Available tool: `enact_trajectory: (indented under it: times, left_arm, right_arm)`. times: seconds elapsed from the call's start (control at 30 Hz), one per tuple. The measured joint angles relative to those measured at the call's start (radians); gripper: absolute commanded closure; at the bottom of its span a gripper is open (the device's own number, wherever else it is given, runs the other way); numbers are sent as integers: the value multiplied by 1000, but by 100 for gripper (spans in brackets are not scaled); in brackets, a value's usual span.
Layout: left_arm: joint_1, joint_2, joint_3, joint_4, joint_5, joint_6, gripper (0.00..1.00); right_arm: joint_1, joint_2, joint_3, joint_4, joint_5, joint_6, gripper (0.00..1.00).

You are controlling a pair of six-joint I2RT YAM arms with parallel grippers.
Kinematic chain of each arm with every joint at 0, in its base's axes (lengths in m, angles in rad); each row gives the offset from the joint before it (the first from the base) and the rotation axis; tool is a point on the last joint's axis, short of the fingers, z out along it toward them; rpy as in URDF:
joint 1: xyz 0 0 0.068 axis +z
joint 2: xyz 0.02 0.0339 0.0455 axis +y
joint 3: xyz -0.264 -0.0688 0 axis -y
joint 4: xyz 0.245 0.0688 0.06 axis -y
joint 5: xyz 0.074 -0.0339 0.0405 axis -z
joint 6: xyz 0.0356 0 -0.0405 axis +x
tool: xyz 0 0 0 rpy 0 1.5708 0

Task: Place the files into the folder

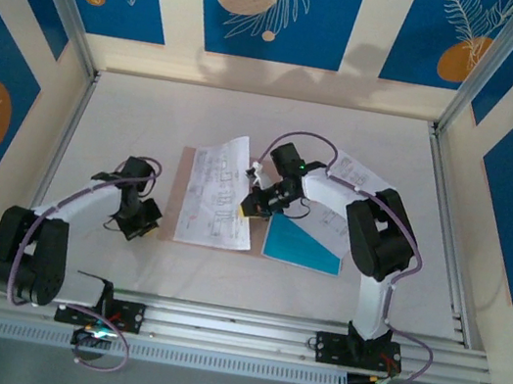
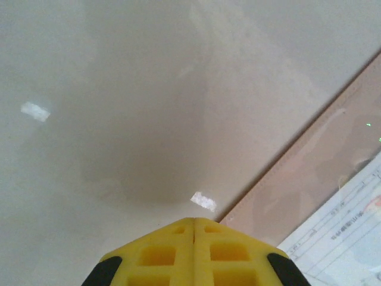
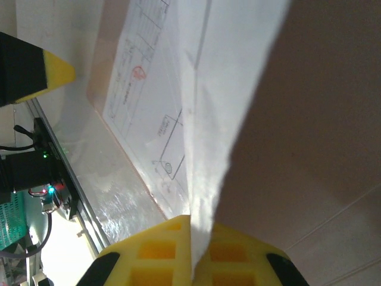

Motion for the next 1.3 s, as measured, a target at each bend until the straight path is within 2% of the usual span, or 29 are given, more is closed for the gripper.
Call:
enact_trajectory:
  times: [0.17, 0.6, 1.3]
  left_arm:
    - [2, 52, 1, 22, 18, 0, 100]
    - [3, 55, -8, 62, 70, 0, 100]
    - [1, 52, -17, 75, 77, -1, 100]
  right_arm:
    - [-7, 1, -29, 28, 0, 11, 100]
    - [-8, 40, -59, 132, -8, 110, 100]
    - [20, 106, 12, 133, -8, 150, 100]
